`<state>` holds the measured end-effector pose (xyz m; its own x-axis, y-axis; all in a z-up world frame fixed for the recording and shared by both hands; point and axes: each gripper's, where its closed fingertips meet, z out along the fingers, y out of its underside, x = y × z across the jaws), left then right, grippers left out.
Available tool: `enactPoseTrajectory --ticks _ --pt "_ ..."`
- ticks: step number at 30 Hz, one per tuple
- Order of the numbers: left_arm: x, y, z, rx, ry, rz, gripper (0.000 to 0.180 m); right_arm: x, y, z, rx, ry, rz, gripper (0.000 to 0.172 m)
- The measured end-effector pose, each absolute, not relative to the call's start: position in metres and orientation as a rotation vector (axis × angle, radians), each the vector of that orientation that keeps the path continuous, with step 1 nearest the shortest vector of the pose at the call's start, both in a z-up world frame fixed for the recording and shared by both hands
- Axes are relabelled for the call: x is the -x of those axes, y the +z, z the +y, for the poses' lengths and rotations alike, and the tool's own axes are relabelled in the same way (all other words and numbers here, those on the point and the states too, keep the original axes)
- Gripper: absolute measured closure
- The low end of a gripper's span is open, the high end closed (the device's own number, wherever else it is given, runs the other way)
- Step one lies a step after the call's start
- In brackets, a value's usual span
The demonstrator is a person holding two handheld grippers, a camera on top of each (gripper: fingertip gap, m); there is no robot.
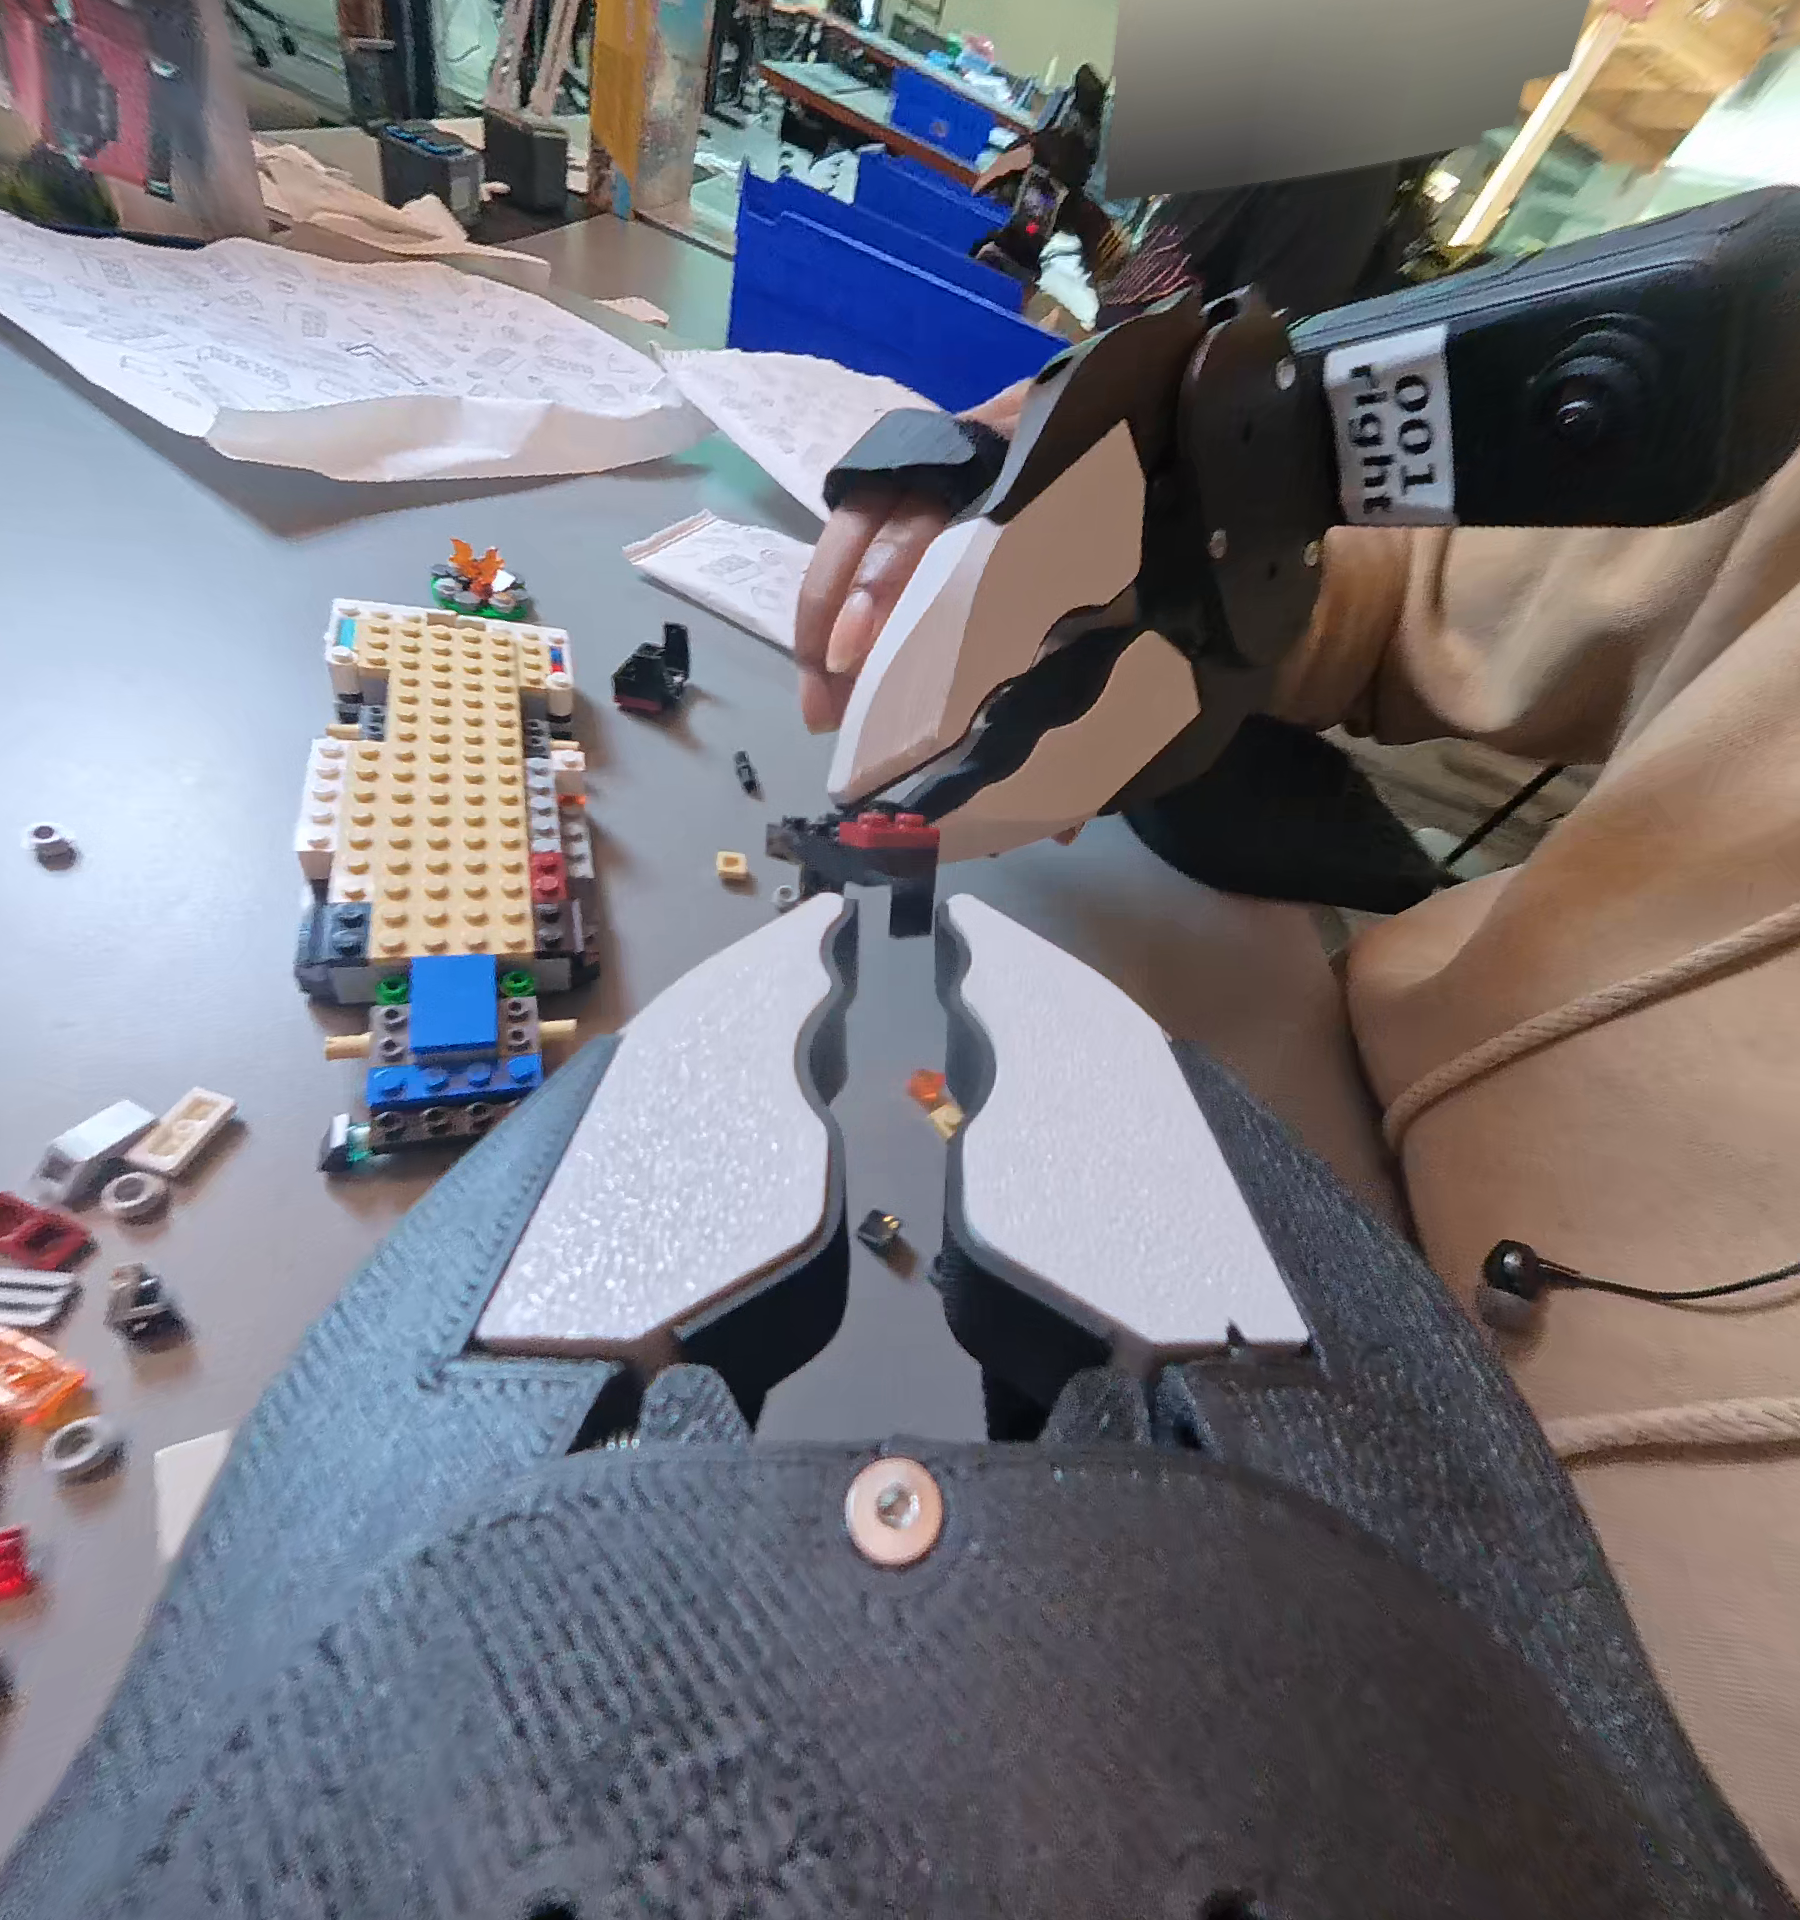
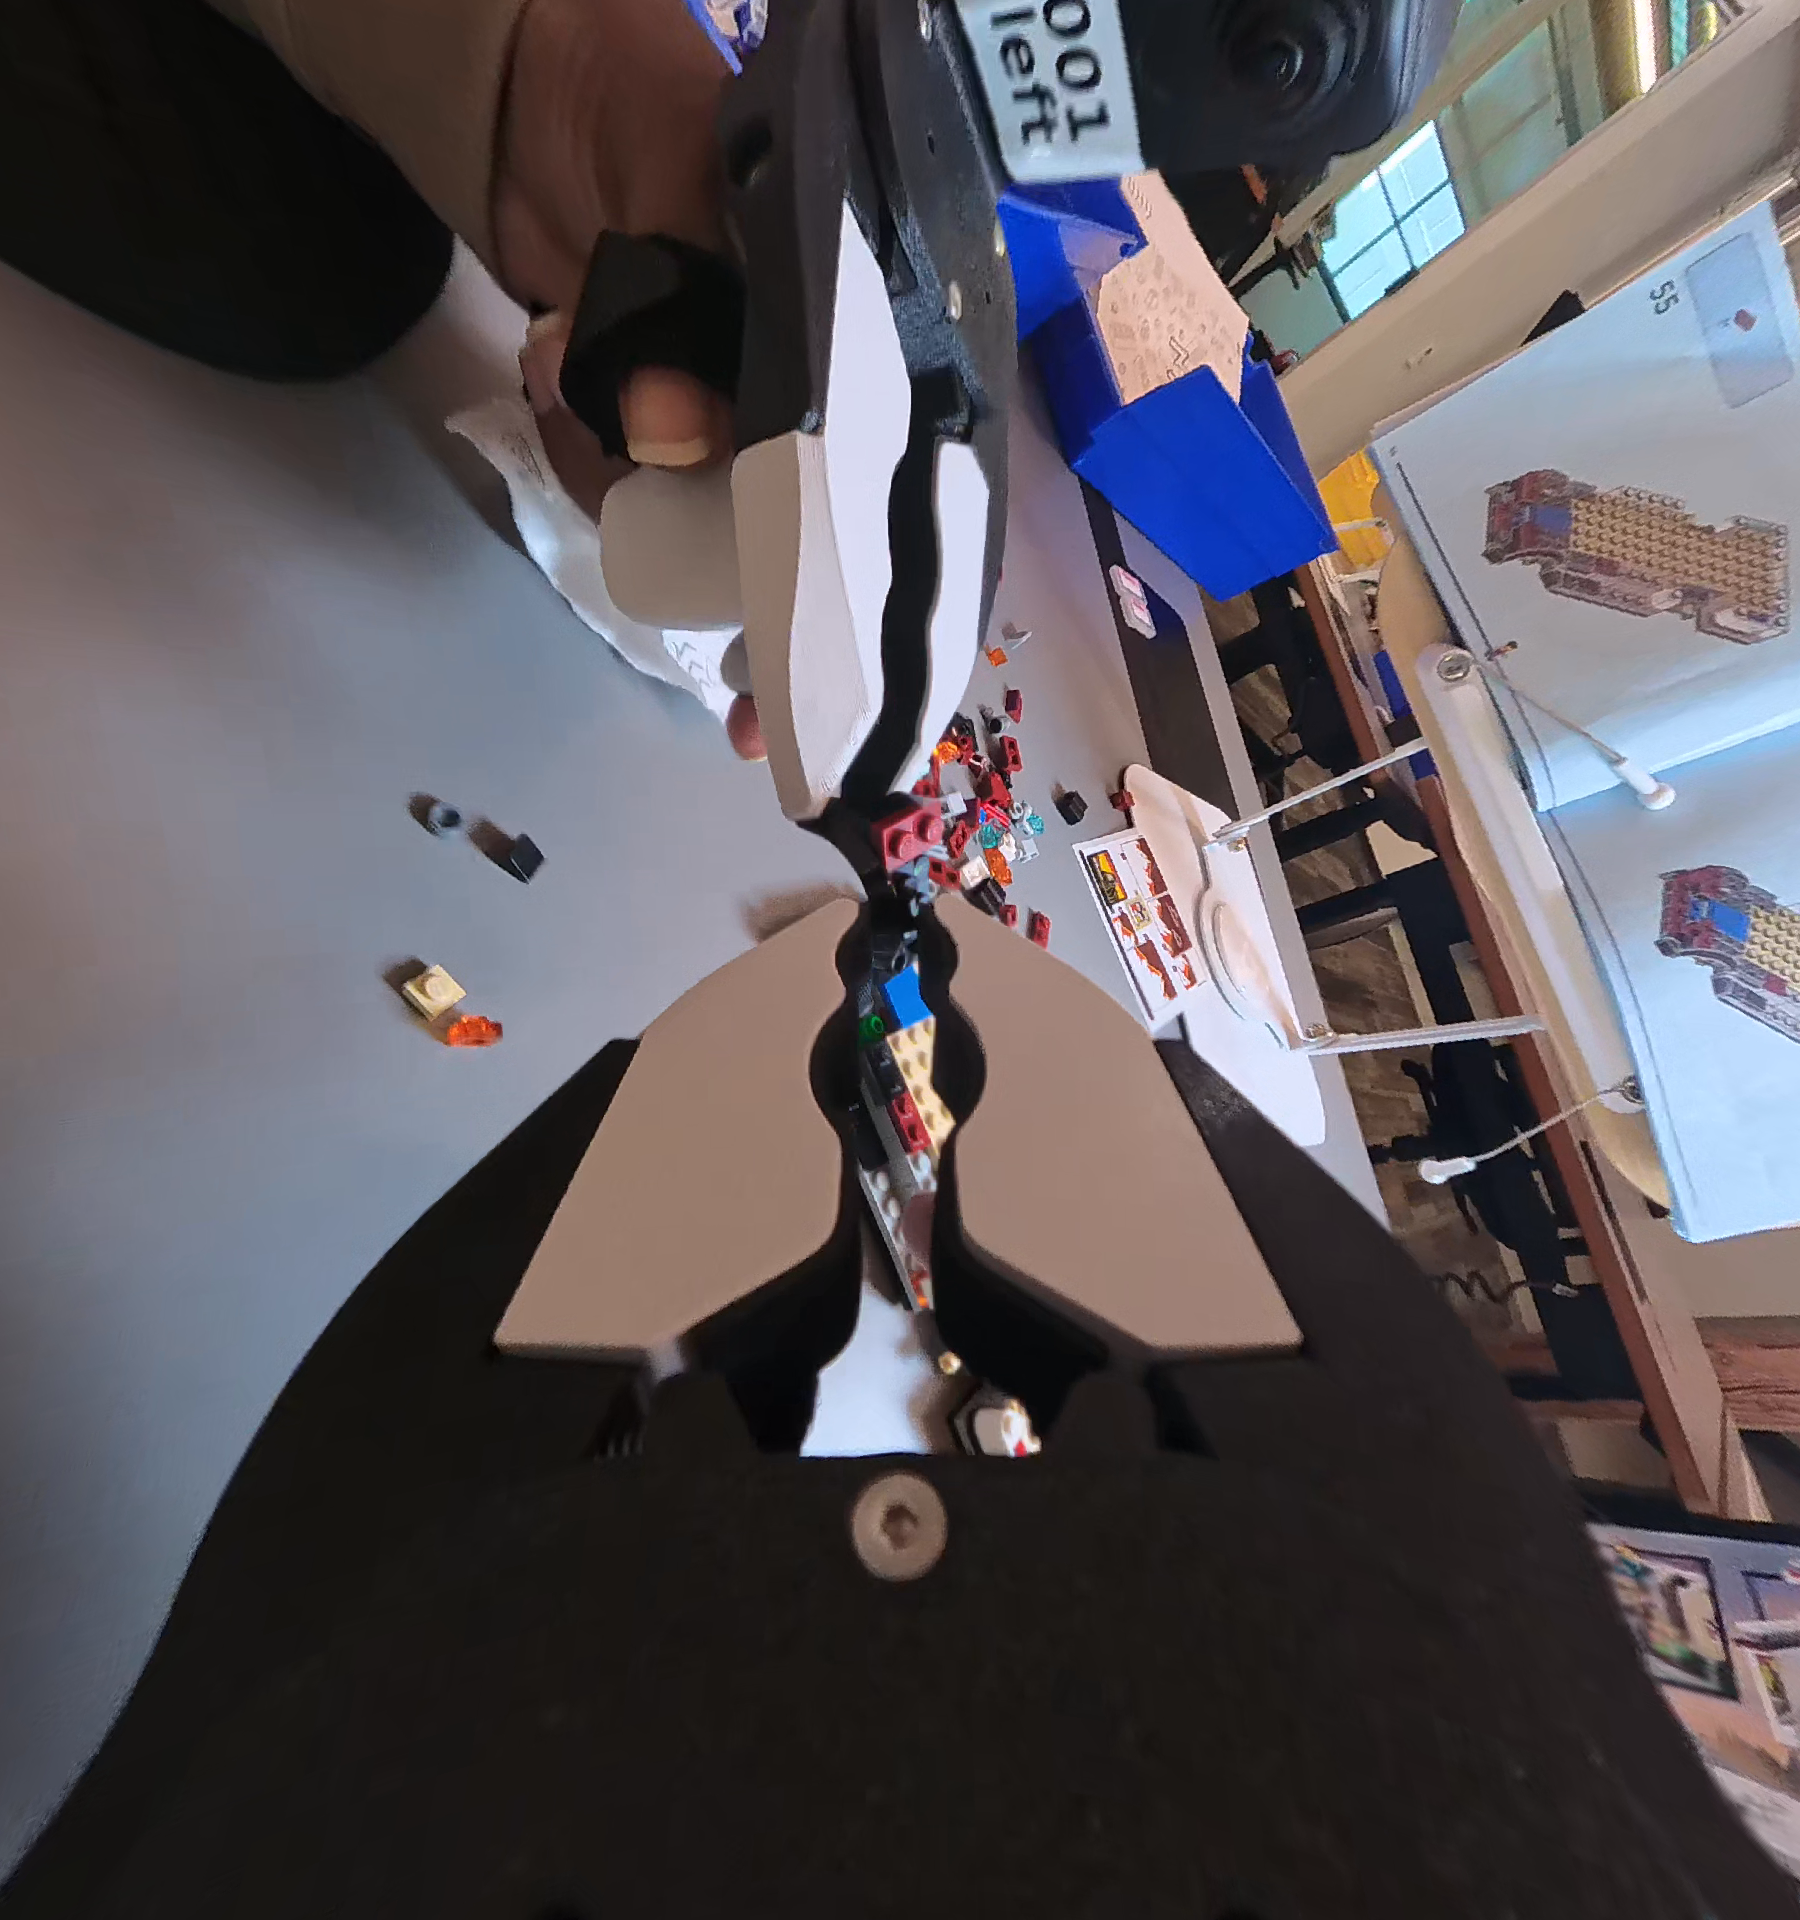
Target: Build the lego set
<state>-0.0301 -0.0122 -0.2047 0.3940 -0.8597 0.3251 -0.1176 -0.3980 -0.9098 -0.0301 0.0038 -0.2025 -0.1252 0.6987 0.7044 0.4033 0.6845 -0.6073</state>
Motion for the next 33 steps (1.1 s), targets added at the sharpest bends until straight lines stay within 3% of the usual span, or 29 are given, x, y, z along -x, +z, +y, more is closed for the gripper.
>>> enactPoseTrajectory --ticks 7,14,16,19,33 --pt "0.078 -0.246 0.037 2.039 -0.490 0.906 0.131 0.009 -0.217 0.022 0.928 0.221 -1.798 0.164" --pt "0.072 -0.276 0.051 2.186 -0.429 1.035 0.114 -0.002 -0.223 0.020 0.936 0.193 -1.821 0.164" --pt "0.068 -0.281 0.053 2.199 -0.414 1.068 0.115 -0.004 -0.225 0.019 0.939 0.196 -1.824 0.164" --pt "0.063 -0.285 0.052 2.214 -0.402 1.100 0.135 -0.005 -0.227 0.021 0.944 0.188 -1.825 0.164" --pt "0.042 -0.284 0.013 2.207 -0.391 1.137 0.128 0.014 -0.247 0.011 0.824 0.099 -1.946 0.164"
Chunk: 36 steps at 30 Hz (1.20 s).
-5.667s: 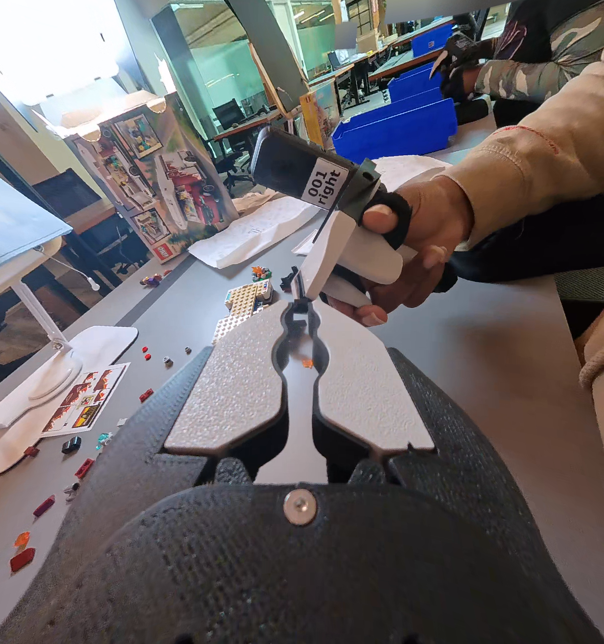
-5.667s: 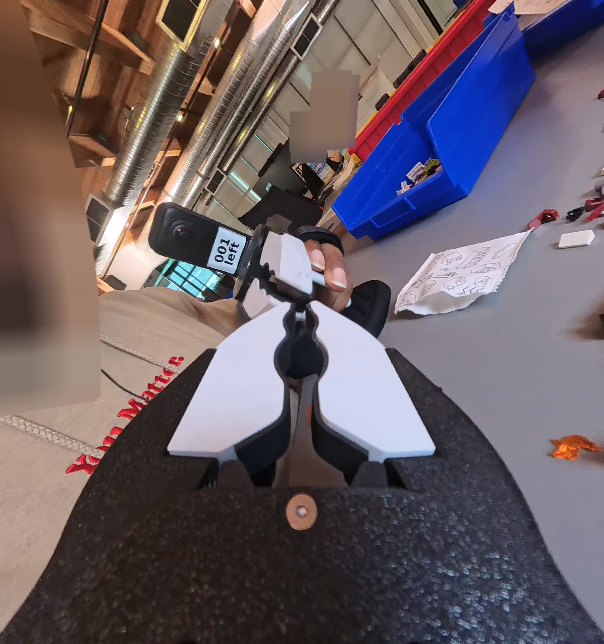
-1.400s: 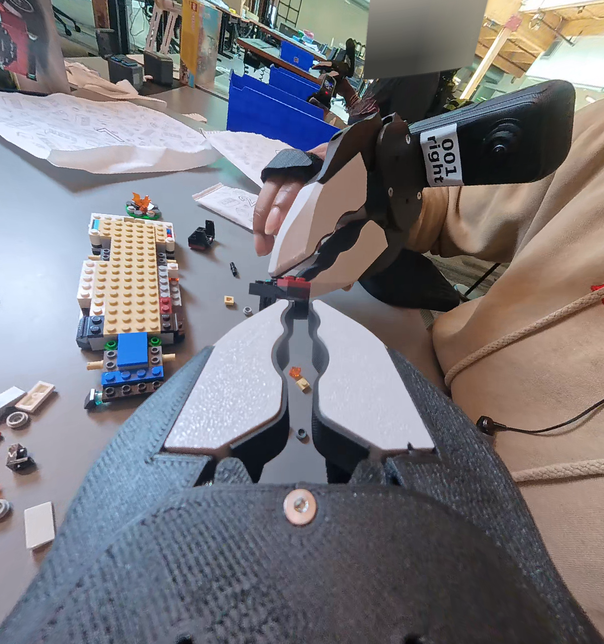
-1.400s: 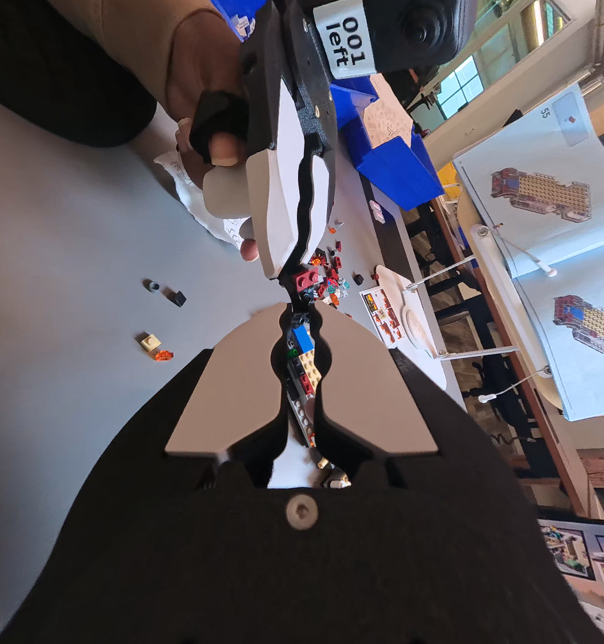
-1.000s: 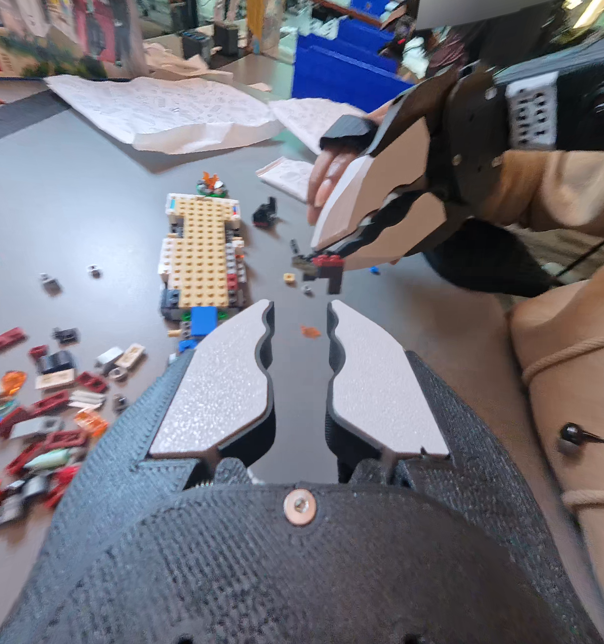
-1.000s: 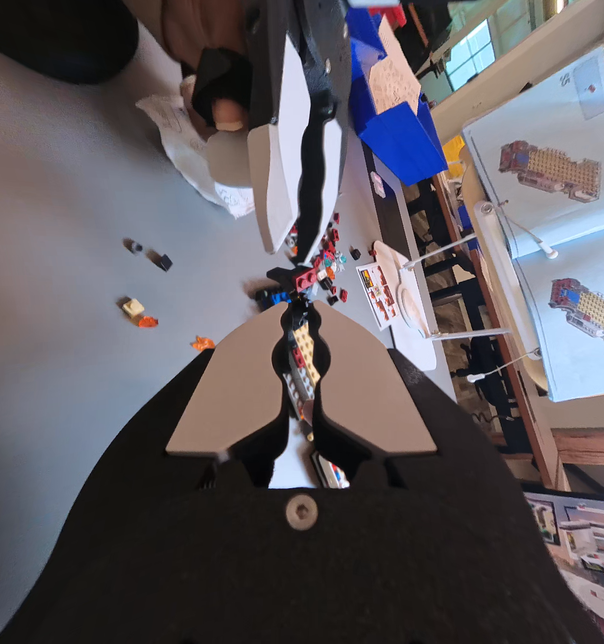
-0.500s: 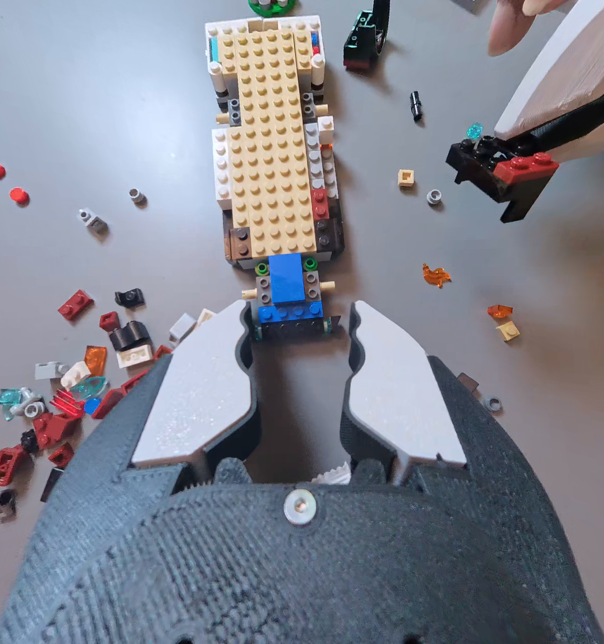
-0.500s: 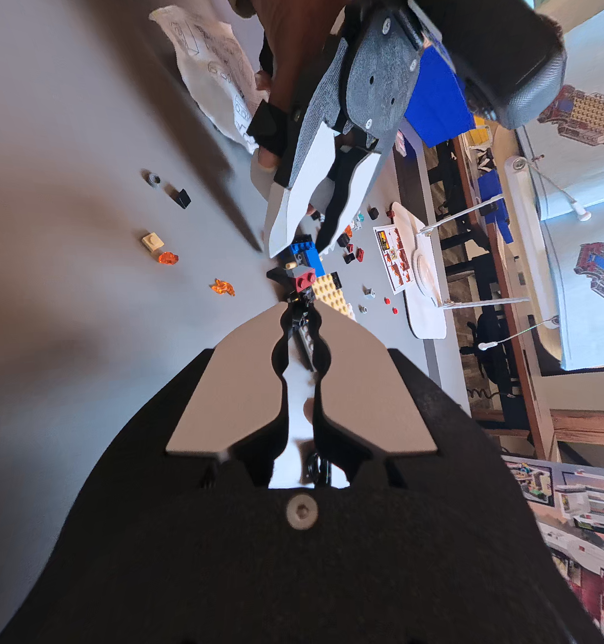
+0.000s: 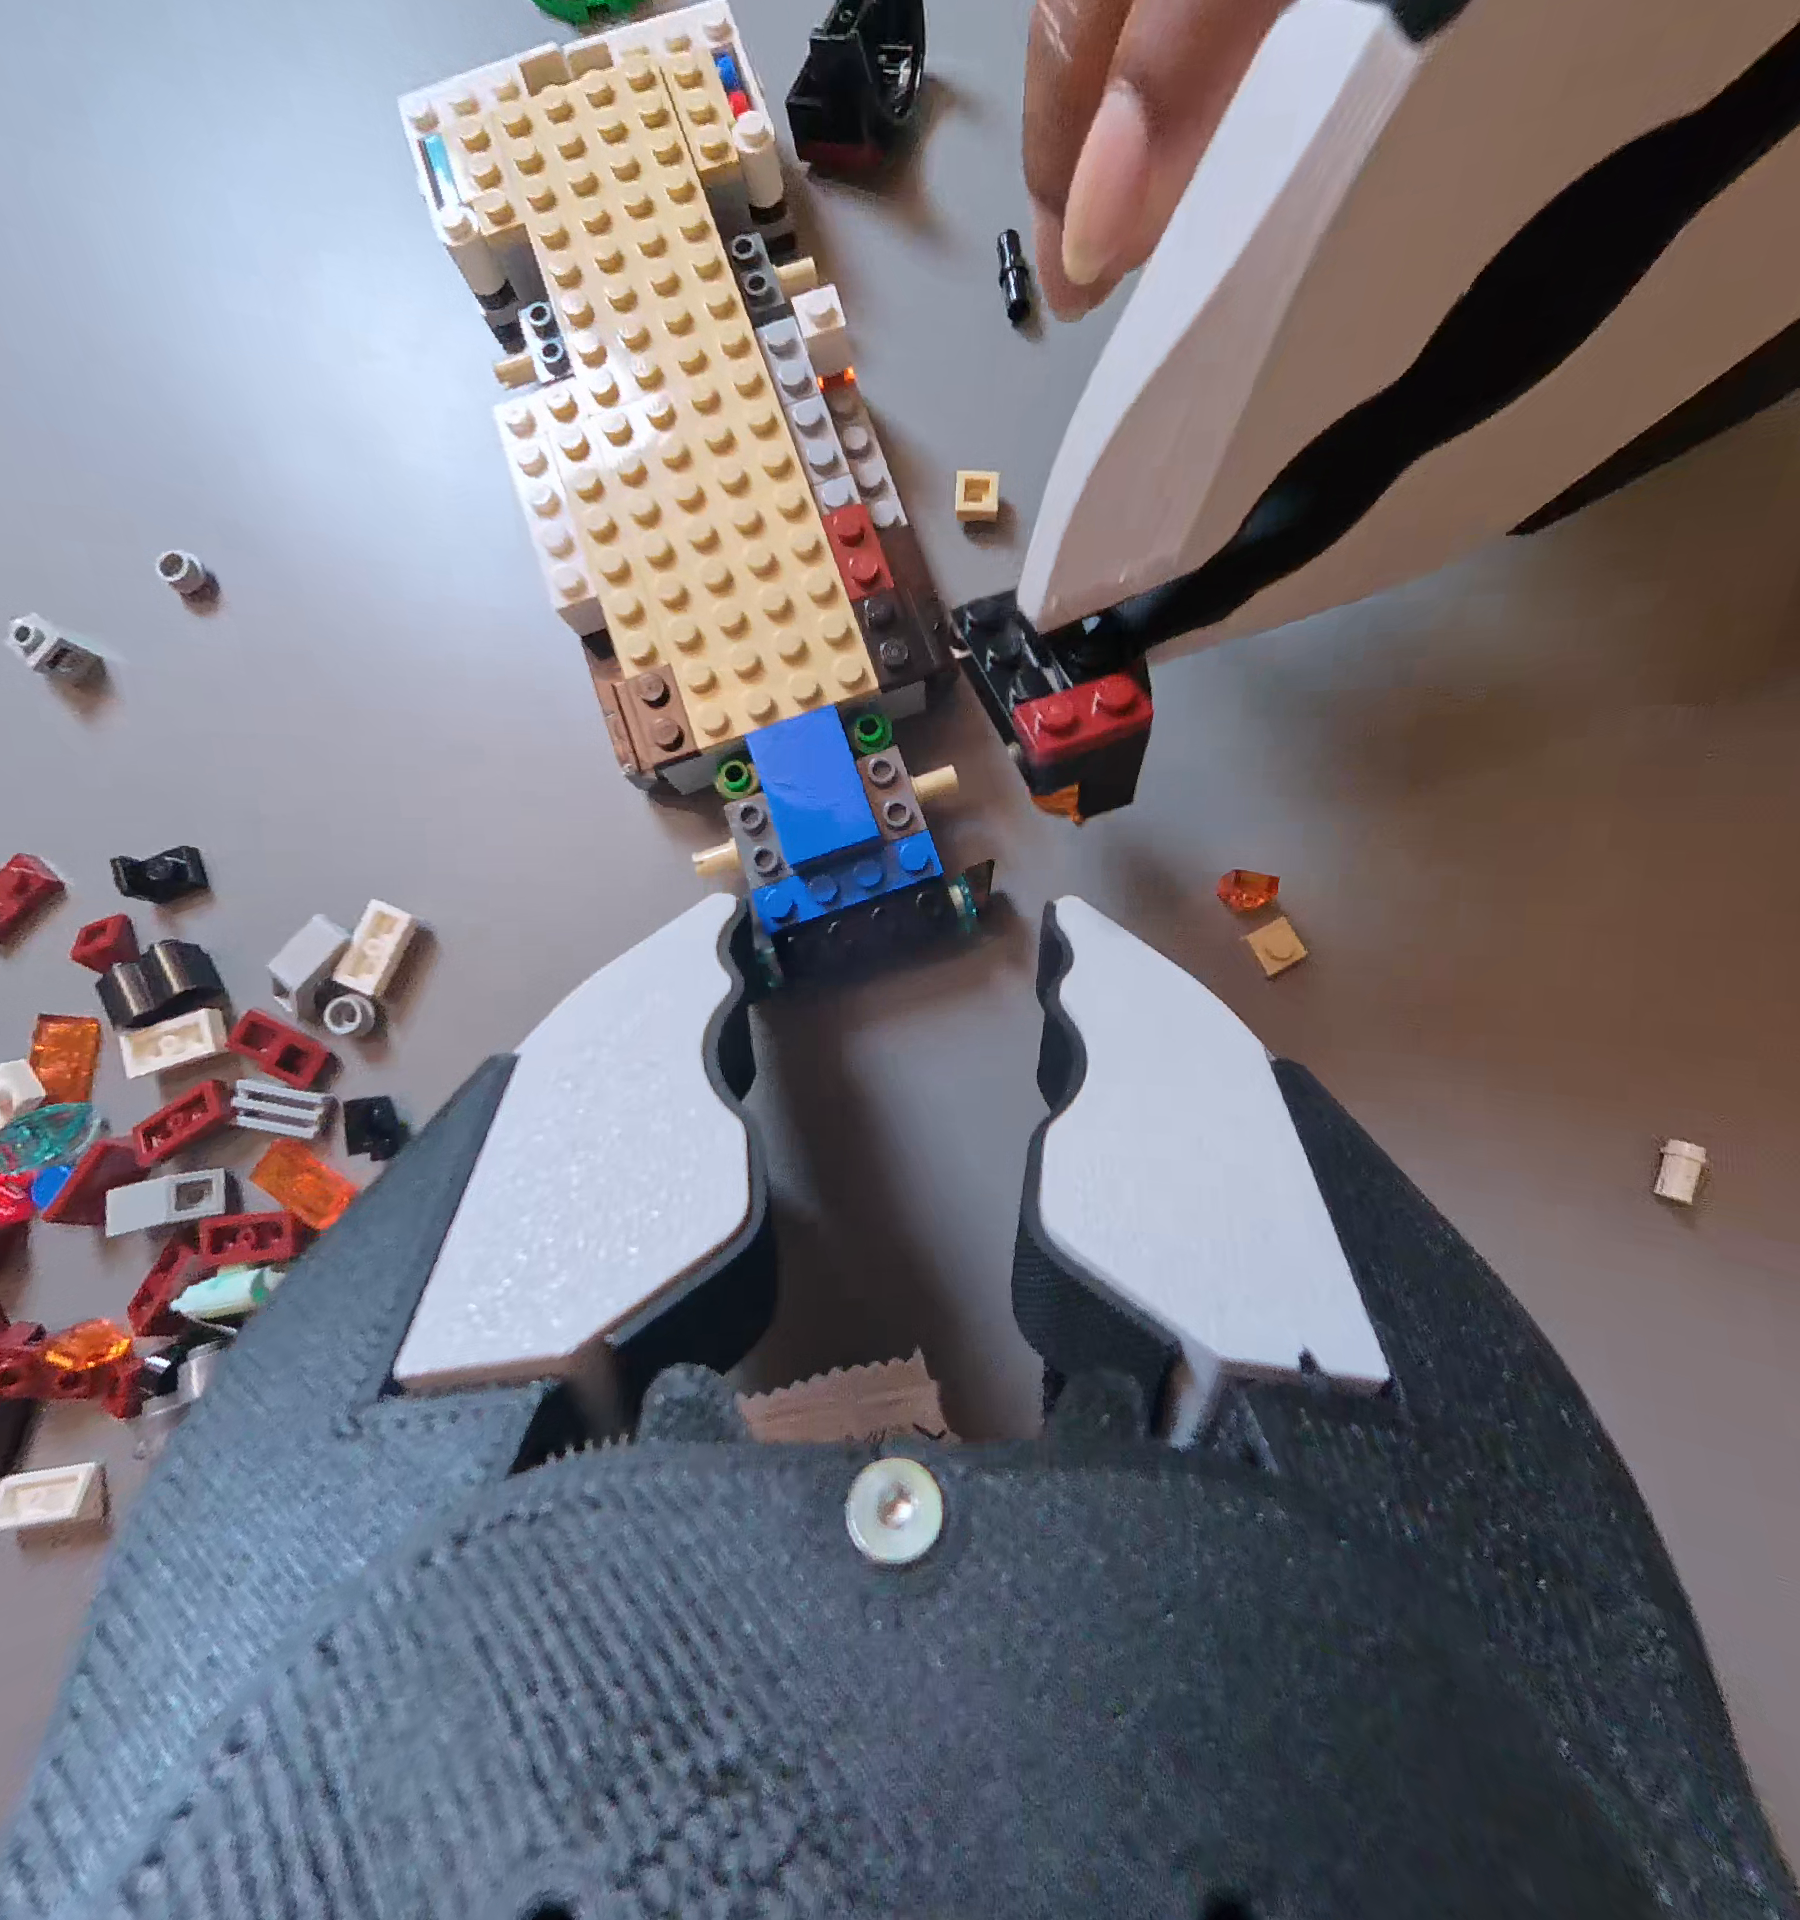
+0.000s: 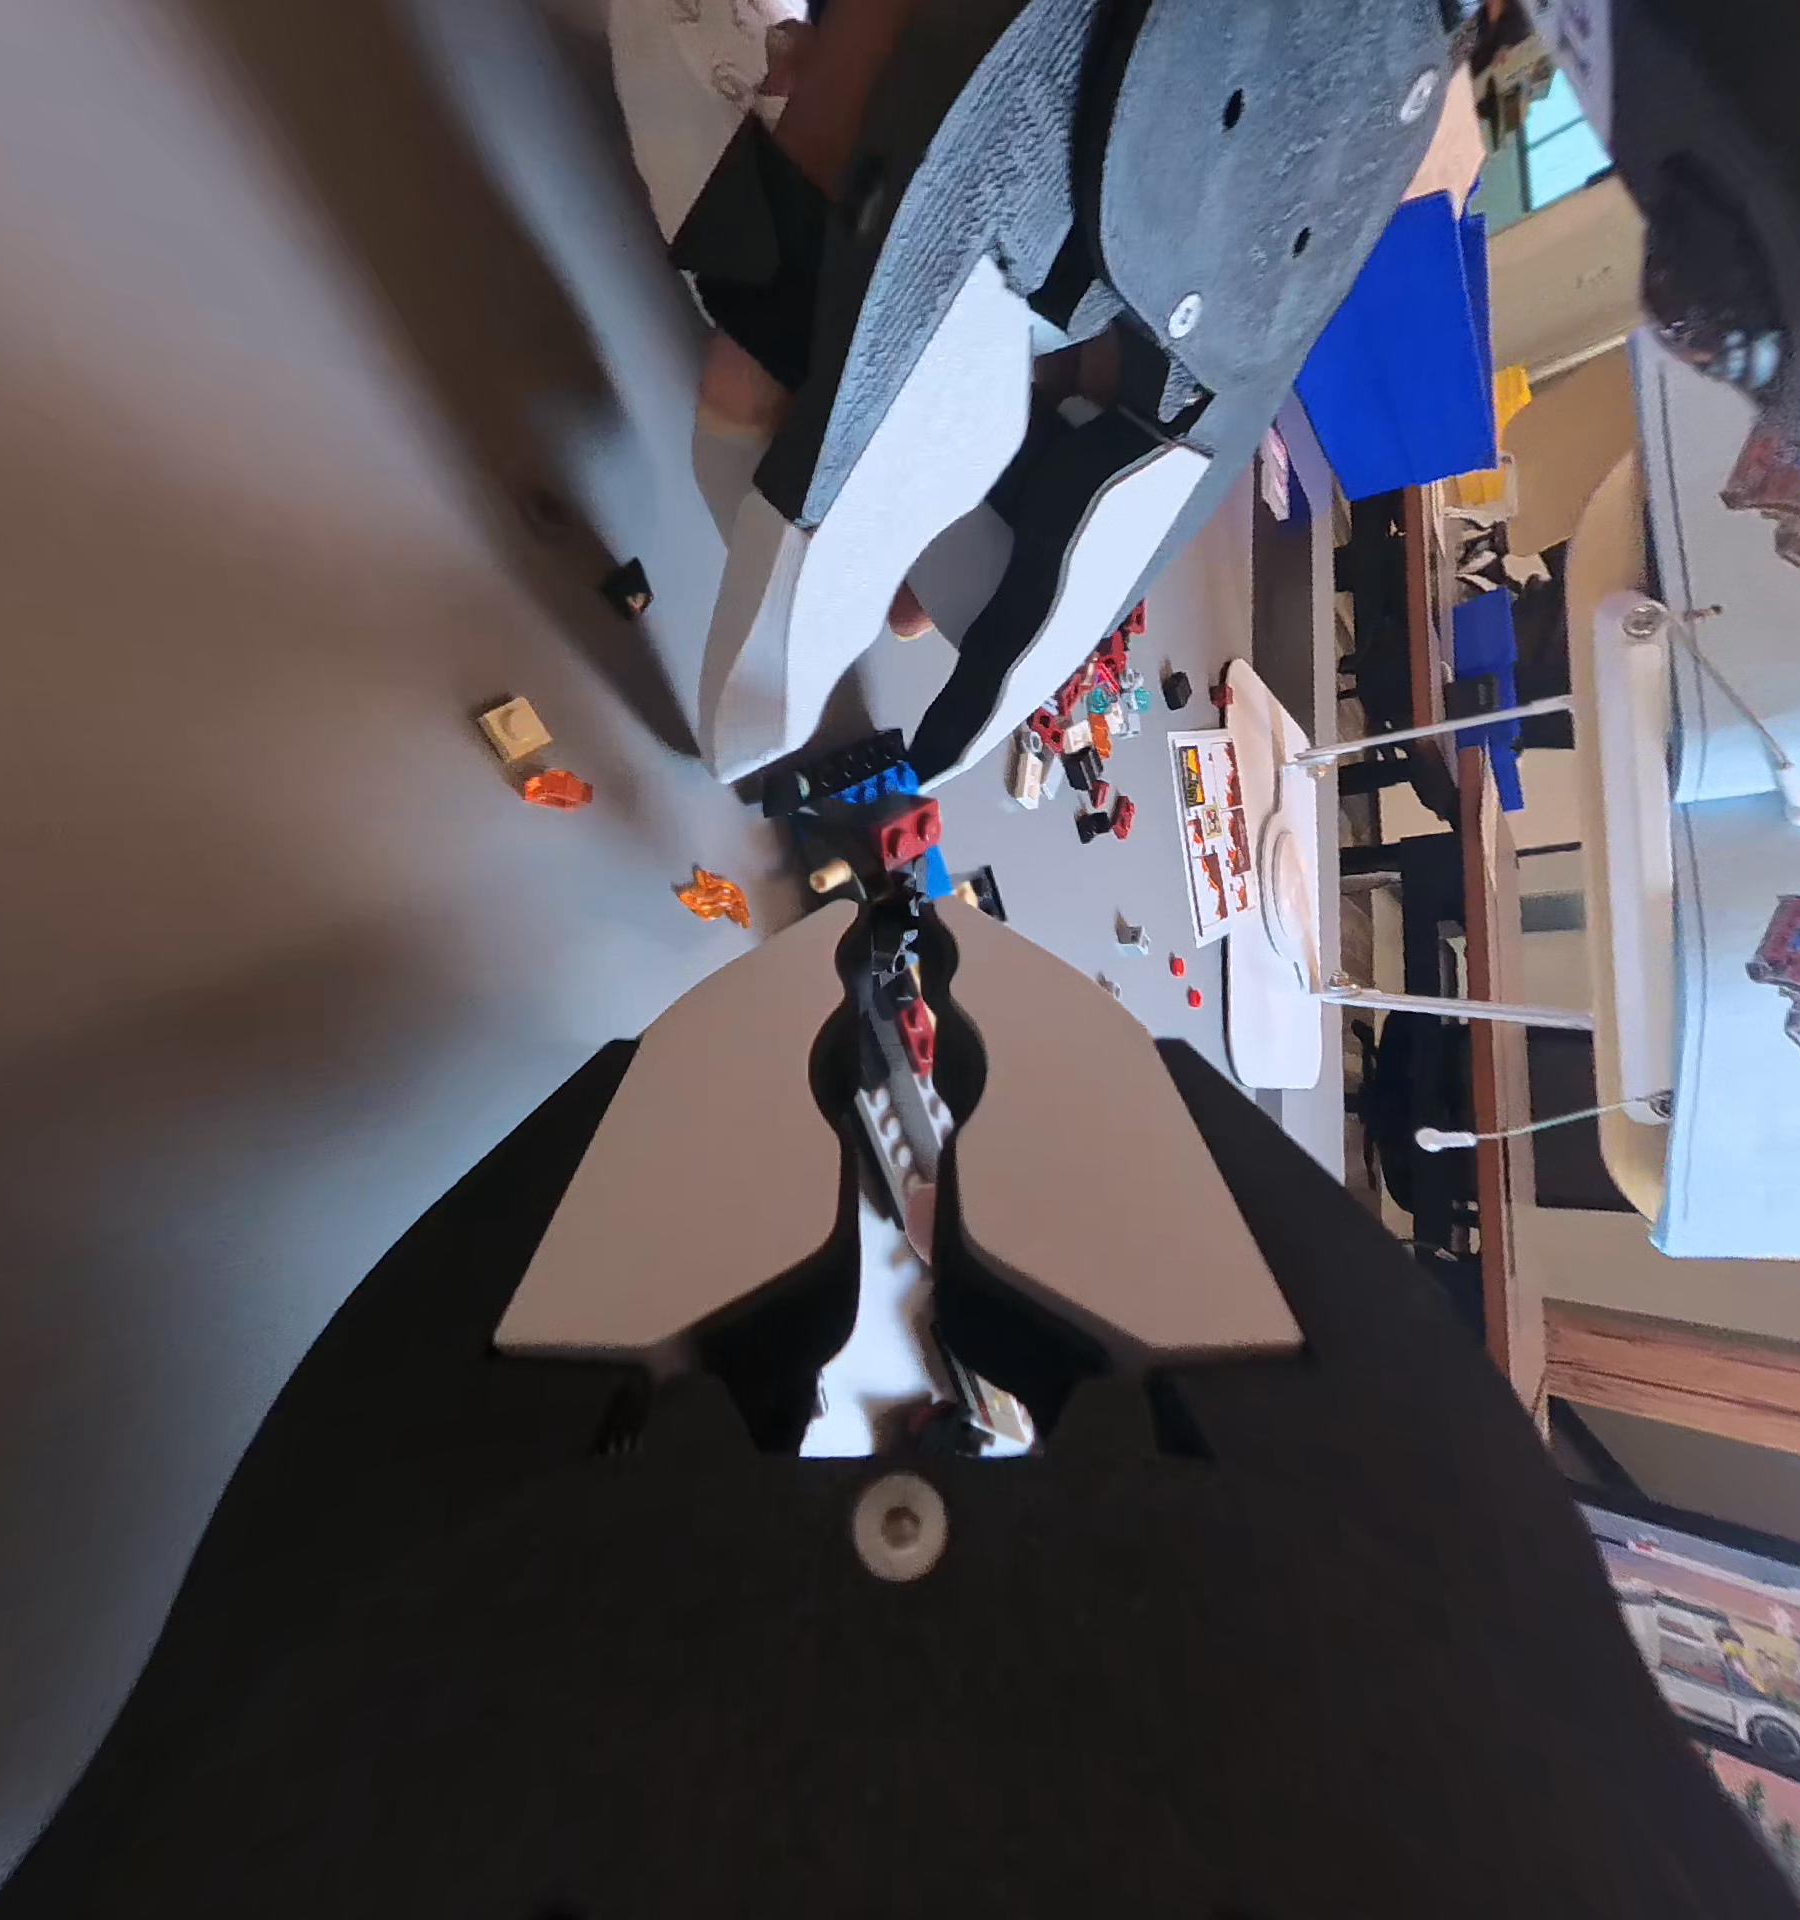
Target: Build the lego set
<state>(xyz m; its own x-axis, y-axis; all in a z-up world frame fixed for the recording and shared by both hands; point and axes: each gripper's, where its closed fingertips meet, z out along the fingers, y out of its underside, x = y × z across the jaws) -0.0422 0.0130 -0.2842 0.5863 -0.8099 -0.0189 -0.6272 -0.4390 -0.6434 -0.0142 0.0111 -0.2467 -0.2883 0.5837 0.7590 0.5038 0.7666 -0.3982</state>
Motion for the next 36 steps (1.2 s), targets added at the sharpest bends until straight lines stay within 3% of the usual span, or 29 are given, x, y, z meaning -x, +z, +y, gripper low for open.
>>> enactPoseTrajectory --ticks 6,36 --pt "0.043 -0.286 0.013 2.200 -0.428 1.122 0.139 0.023 -0.256 0.009 0.784 0.045 -2.010 0.164" --pt "0.040 -0.283 0.006 2.149 -0.522 1.134 0.137 0.024 -0.263 0.021 0.581 -0.226 -2.167 0.165"
